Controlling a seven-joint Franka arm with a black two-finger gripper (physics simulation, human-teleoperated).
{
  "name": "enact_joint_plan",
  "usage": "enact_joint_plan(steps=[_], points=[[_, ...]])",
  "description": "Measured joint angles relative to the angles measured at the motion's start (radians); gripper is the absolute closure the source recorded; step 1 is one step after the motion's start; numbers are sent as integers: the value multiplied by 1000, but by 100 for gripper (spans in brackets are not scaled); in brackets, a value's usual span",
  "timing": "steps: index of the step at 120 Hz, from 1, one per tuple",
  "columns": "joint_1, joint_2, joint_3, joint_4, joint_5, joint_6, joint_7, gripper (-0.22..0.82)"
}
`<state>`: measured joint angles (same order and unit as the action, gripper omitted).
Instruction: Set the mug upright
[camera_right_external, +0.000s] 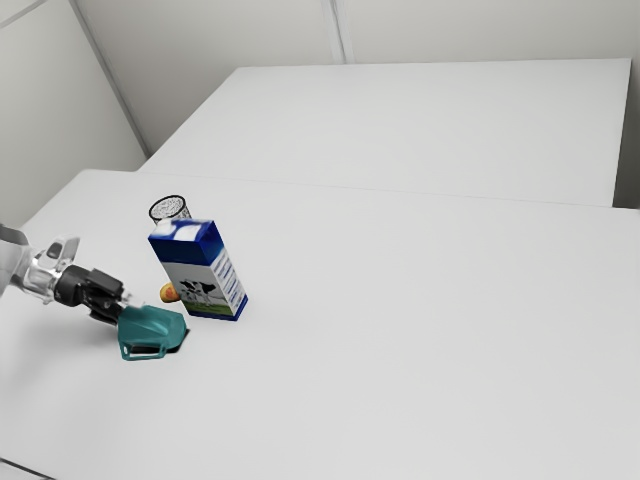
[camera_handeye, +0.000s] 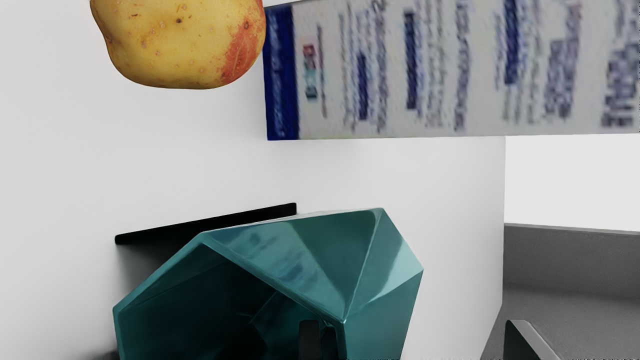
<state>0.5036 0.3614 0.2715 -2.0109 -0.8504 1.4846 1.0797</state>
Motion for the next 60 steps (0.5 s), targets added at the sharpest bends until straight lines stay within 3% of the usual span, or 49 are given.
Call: enact_joint_plan(steps=[11,23,60], points=[[0,0,0,-4,0,-1,12,51],[0,-1,0,-11,0,-3,23,63],[-1,-77,-9,-58,1,-3,46,76]])
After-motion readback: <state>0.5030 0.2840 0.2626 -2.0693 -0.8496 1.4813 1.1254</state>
